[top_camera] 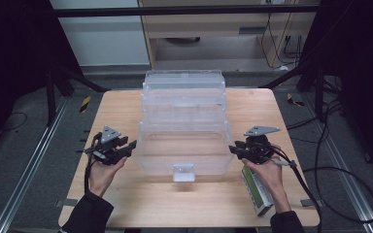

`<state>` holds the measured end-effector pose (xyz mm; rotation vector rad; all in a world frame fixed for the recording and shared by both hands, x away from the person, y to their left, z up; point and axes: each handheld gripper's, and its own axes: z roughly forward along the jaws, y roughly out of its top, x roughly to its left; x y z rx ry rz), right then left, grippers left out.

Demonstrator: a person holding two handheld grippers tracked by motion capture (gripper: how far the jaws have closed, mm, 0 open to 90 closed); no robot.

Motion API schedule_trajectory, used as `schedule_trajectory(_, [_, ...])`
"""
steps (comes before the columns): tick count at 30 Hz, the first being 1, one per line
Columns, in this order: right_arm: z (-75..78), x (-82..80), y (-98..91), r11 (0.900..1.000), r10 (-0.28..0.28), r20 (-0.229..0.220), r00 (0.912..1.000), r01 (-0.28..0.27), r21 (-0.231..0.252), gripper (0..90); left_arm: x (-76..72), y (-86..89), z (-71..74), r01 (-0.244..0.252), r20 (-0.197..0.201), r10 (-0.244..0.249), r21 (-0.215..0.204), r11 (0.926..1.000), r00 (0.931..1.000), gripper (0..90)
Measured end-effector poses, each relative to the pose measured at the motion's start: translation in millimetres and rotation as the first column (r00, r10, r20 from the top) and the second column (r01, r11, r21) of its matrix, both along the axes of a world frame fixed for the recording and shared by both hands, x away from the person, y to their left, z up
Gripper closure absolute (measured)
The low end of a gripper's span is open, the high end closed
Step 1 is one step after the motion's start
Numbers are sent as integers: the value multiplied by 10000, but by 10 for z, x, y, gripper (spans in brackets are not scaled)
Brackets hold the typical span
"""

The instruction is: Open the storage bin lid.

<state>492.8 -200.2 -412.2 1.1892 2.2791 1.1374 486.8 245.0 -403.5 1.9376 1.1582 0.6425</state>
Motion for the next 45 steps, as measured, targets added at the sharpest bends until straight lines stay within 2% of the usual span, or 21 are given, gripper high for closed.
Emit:
schedule_trajectory(3, [-7,10,0,10000,-55,-32,10000,55,11,636,8,-71,-56,113,-218,-112,28,9999,9997,593])
schedule_trajectory(4, [-14,18,0,10000,-42,-96,9999,43,47,628,15,-101,-88,174,-339,-165,248,9995,9993,595])
schedule_trajectory(8, [-37,31,18,9999,46,-324,9995,-41,146,640,42,-135,-178,184,-634,-161,369,9991,9979,622])
schedule_trajectory(10, [-49,34,31,9997,148,-479,9987,-138,209,645,50,-139,-202,294,-749,-275,247,9993,9968,634])
schedule_trajectory(18, [-21,13,51,10000,32,-532,9986,-30,50,680,43,-157,-200,195,-760,-171,305,9993,9970,659])
schedule_trajectory(20, [3,-20,69,9999,21,-455,9990,-28,-150,711,39,-162,-202,158,-734,-136,301,9994,9972,662])
schedule_trajectory(31, [19,-85,79,9997,3,-513,9987,-17,-260,711,-15,-192,-200,61,-659,-29,477,9988,9978,678])
schedule_trajectory(35, [22,-90,72,9996,16,-522,9986,-31,-288,710,-22,-192,-203,37,-640,-11,406,9992,9979,676])
schedule_trajectory(40, [22,-91,72,9995,57,-435,9990,-71,-313,708,-9,-154,-205,243,-550,-223,360,9991,9982,650])
schedule_trajectory(45, [42,-94,59,9999,95,-210,9997,-98,-131,680,-48,-112,-156,123,-290,-115,305,9995,9995,577])
